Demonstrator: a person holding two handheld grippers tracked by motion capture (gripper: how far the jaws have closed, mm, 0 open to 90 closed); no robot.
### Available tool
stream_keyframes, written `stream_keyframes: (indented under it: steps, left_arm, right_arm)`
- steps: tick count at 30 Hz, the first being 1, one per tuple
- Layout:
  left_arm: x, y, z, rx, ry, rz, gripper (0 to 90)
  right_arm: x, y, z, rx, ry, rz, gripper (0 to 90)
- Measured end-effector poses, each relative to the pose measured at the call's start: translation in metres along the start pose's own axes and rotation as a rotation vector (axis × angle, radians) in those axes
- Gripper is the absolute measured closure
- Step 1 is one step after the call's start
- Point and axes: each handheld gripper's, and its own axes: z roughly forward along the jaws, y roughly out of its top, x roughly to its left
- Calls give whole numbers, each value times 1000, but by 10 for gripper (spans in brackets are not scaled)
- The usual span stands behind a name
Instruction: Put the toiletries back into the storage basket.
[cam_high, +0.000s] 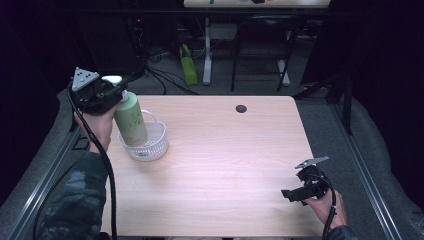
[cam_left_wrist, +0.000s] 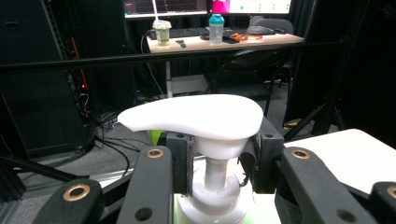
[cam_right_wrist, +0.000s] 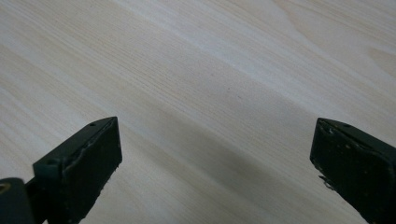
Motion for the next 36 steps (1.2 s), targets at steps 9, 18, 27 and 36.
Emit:
stream_keyframes:
  steps: [9,18,27,36]
  left_arm:
    - [0,-5,6,0,-1,-1,671]
    - [-1,-10,14,5,1,-3,670]
    - [0,-16,20,16,5,-3,670]
    - [1,-26,25,27,3,-8,670]
  right_arm:
    - [0,0,0,1,0,2,18]
    - [0,0,0,2,2,4,18]
    - [0,0,0,1,0,1,19]
    - [0,0,0,4,-1,2,19]
